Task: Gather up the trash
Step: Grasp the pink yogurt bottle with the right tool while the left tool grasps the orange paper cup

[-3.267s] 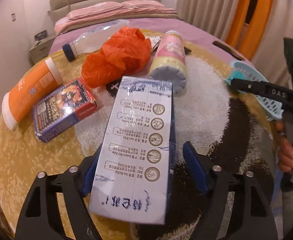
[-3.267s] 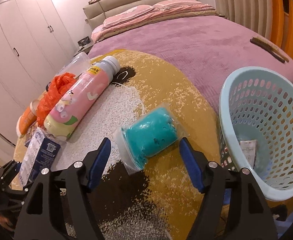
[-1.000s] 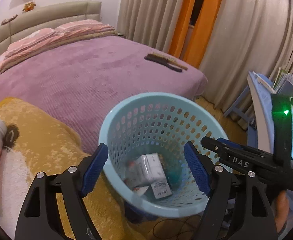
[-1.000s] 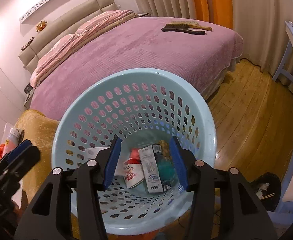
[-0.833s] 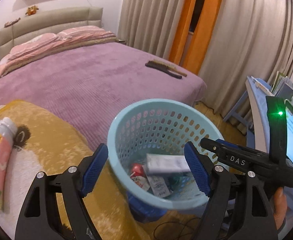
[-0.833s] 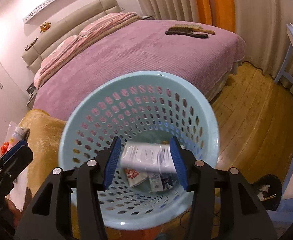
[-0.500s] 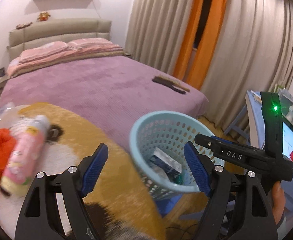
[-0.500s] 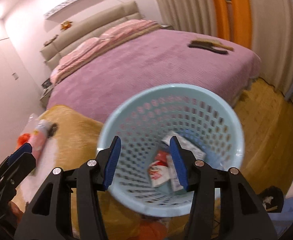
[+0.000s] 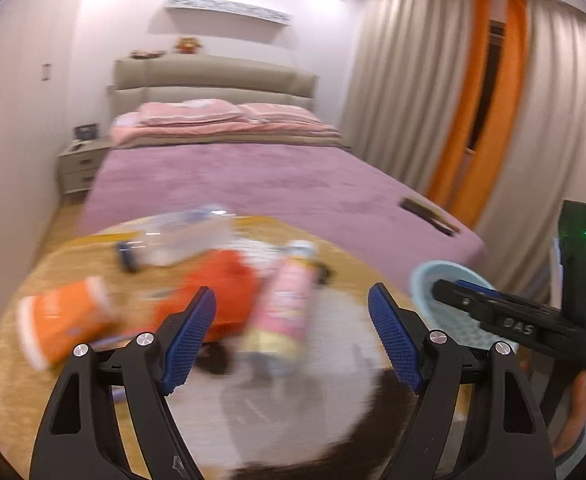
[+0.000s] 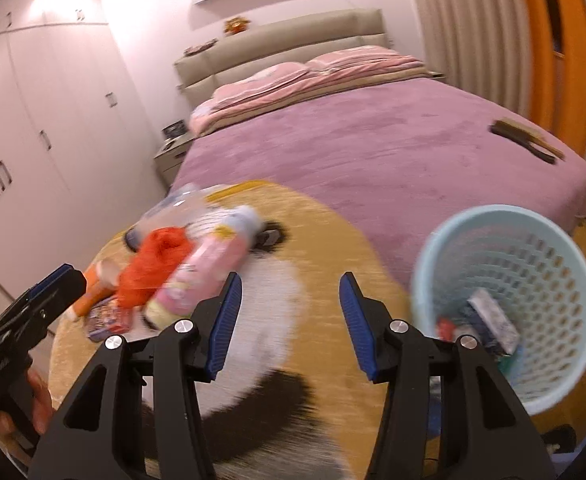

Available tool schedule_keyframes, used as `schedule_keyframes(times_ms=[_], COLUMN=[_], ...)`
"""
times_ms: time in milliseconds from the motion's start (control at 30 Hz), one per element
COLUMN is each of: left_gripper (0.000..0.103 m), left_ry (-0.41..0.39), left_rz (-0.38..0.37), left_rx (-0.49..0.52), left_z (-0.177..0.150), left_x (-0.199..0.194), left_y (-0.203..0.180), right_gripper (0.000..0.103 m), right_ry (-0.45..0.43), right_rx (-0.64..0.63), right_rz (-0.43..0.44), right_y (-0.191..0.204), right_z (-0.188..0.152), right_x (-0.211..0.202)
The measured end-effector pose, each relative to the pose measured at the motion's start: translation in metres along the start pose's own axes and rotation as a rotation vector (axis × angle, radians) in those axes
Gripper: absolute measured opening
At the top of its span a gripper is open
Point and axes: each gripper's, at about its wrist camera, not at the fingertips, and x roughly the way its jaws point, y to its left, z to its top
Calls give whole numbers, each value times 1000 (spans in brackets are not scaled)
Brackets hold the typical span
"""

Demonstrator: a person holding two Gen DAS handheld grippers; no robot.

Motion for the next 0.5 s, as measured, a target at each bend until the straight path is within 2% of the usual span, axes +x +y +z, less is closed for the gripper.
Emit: schedule_keyframes(times_ms=[133, 200, 367, 500], left_gripper=[77, 77, 77, 79], left_ry=[3, 25, 76, 95], left_rz=[96, 128, 228, 212], left_rx=[-35, -54, -107, -243], left_z=[3, 3, -2, -12], left_x=[-8, -9, -4, -8], left_y=[55, 86, 148, 193], right_gripper=[49, 58, 60, 60], right_ry=[49, 72, 145, 148], right_rx=[-19, 0, 56, 35], right_rz=[27, 37, 3, -37], right_y=[38, 49, 69, 83], right_z=[5, 7, 9, 12], right_x=[30, 44, 84, 103])
